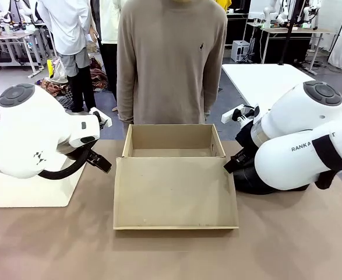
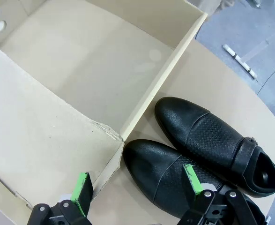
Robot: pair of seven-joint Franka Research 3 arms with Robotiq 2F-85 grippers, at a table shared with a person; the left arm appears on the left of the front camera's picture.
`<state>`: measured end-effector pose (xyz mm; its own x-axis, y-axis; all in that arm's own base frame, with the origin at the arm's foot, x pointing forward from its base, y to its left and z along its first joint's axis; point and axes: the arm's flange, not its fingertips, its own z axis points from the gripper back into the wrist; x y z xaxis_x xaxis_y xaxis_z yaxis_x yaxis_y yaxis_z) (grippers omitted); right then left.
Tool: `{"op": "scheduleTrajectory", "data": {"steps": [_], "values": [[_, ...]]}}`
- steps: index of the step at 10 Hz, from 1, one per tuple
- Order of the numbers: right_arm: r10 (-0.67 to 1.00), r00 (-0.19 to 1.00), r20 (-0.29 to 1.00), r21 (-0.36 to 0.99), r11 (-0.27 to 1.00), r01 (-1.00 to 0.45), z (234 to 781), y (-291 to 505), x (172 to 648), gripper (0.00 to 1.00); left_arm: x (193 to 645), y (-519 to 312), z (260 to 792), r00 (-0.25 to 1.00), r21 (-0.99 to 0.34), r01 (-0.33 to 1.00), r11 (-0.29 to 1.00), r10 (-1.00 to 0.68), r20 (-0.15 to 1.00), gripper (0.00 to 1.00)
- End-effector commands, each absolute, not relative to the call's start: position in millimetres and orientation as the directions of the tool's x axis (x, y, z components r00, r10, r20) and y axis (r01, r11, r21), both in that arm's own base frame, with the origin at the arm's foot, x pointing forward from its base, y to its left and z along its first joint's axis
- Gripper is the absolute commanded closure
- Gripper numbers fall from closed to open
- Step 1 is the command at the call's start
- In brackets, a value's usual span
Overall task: Pack the shoes into the box.
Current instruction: Place one shoe of the Shoes into the Shoes Box.
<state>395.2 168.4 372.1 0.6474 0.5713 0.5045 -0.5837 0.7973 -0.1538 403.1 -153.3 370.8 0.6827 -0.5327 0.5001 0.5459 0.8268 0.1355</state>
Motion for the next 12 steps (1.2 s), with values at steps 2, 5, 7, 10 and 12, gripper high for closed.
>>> {"op": "scheduleTrajectory", "data": {"steps": [2,5,7,10,12], "values": [[0.571,0.647,0.505,-0.154,0.797,-0.584,372.1,168.4,395.2,0.00,403.3,-152.5,370.8,0.683,0.135,0.545,0.828,-0.532,0.500,0.00],[0.562,0.651,0.510,-0.138,0.800,-0.584,381.7,167.0,393.8,0.00,400.8,-155.5,384.6,0.665,0.161,0.551,0.818,-0.548,0.508,0.00],[0.536,0.668,0.515,-0.101,0.812,-0.574,414.5,161.9,390.4,0.00,396.6,-160.0,420.1,0.640,0.192,0.565,0.803,-0.573,0.512,0.00],[0.534,0.663,0.525,-0.102,0.813,-0.573,465.9,159.6,379.3,0.00,387.5,-165.1,467.0,0.618,0.222,0.574,0.788,-0.595,0.514,0.00],[0.551,0.635,0.541,-0.112,0.796,-0.595,491.0,160.1,369.6,0.00,375.9,-164.7,494.6,0.597,0.233,0.586,0.776,-0.608,0.523,0.00]]}}
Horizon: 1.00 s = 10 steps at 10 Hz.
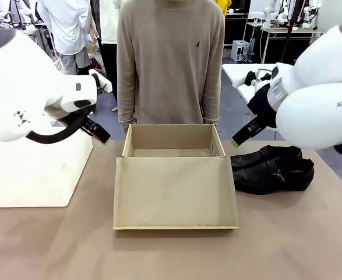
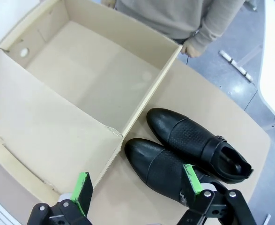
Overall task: Pack the shoes into the box.
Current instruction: Place one shoe of the Shoes into the Shoes Box.
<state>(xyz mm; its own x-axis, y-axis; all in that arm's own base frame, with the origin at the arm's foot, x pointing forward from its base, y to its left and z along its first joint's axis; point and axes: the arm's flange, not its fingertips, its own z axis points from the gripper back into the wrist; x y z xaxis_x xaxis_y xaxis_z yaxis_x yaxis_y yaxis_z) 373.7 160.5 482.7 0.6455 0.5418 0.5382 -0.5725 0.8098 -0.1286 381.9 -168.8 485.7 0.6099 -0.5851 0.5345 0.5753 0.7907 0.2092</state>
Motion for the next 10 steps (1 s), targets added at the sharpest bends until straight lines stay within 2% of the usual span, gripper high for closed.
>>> {"op": "scheduleTrajectory", "data": {"steps": [1,4,8,10], "values": [[0.560,0.620,0.550,-0.104,0.782,-0.614,494.7,159.6,366.5,0.00,374.3,-162.3,500.4,0.577,0.230,0.605,0.762,-0.618,0.534,0.00],[0.607,0.508,0.611,-0.109,0.700,-0.706,518.9,137.2,350.9,0.00,370.0,-139.3,525.9,0.396,0.244,0.751,0.613,-0.715,0.577,0.00],[0.657,0.391,0.645,-0.101,0.580,-0.809,533.7,108.8,335.1,0.00,362.1,-105.7,542.1,0.212,0.241,0.854,0.461,-0.730,0.649,0.00],[0.656,0.361,0.663,-0.089,0.548,-0.832,532.6,94.2,331.1,0.00,363.0,-87.0,544.9,0.170,0.246,0.860,0.448,-0.704,0.690,0.00]]}}
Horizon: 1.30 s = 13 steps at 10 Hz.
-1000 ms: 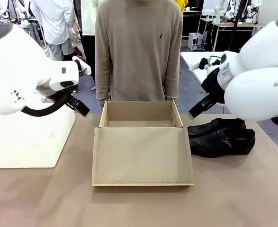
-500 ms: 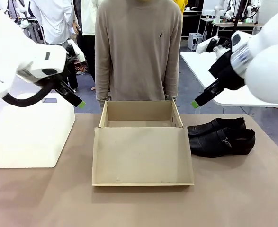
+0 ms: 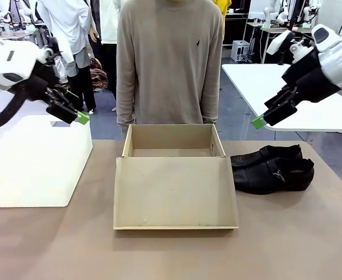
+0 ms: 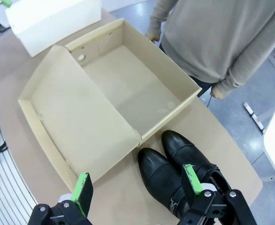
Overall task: Pack the shoes into the box.
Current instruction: Place one shoe of the Shoes into the Shoes Box.
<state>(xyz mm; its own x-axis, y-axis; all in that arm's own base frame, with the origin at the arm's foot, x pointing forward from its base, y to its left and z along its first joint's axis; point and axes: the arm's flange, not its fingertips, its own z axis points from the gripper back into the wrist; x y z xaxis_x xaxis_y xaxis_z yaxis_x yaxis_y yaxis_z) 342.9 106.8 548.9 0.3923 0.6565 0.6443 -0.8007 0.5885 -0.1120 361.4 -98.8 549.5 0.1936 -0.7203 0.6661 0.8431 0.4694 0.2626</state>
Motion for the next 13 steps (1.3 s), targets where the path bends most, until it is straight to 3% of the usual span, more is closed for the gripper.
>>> {"op": "scheduleTrajectory", "data": {"steps": [1,3,7,8,13], "values": [[0.644,0.354,0.678,-0.076,0.541,-0.838,530.5,86.9,330.4,0.00,363.8,-79.9,544.8,0.163,0.249,0.855,0.455,-0.692,0.704,0.00],[0.624,0.322,0.712,-0.054,0.506,-0.861,523.7,73.4,328.0,0.00,366.5,-68.3,543.4,0.139,0.254,0.855,0.452,-0.672,0.727,0.00],[0.612,0.305,0.730,-0.045,0.489,-0.871,520.8,69.5,323.6,0.00,381.2,-59.0,539.8,0.231,0.187,0.833,0.521,-0.634,0.738,0.00],[0.622,0.342,0.704,-0.052,0.525,-0.850,545.5,70.9,347.4,0.00,371.6,-63.2,544.7,0.200,0.214,0.843,0.494,-0.656,0.728,0.00],[0.622,0.342,0.704,-0.052,0.525,-0.850,545.5,70.9,347.4,0.00,371.6,-63.2,544.7,0.200,0.214,0.843,0.494,-0.656,0.728,0.00]]}}
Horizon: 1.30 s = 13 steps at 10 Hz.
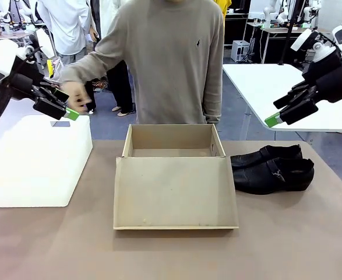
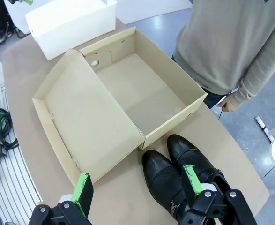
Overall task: Pack the shoes into the box.
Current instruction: Place one shoe of the Shoes into the Shoes Box.
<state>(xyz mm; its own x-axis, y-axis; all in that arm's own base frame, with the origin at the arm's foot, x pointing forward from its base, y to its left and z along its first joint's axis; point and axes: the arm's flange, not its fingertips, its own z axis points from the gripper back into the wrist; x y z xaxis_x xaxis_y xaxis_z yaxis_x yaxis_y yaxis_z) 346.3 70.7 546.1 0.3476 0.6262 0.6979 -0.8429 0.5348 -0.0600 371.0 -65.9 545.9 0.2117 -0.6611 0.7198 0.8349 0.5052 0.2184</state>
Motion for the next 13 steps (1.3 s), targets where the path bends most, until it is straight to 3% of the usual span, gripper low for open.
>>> {"op": "scheduleTrajectory", "data": {"steps": [1,13], "values": [[0.622,0.342,0.704,-0.052,0.525,-0.850,545.5,70.9,347.4,0.00,371.6,-63.2,544.7,0.200,0.214,0.843,0.494,-0.656,0.728,0.00],[0.622,0.342,0.704,-0.052,0.525,-0.850,545.5,70.9,347.4,0.00,371.6,-63.2,544.7,0.200,0.214,0.843,0.494,-0.656,0.728,0.00]]}}
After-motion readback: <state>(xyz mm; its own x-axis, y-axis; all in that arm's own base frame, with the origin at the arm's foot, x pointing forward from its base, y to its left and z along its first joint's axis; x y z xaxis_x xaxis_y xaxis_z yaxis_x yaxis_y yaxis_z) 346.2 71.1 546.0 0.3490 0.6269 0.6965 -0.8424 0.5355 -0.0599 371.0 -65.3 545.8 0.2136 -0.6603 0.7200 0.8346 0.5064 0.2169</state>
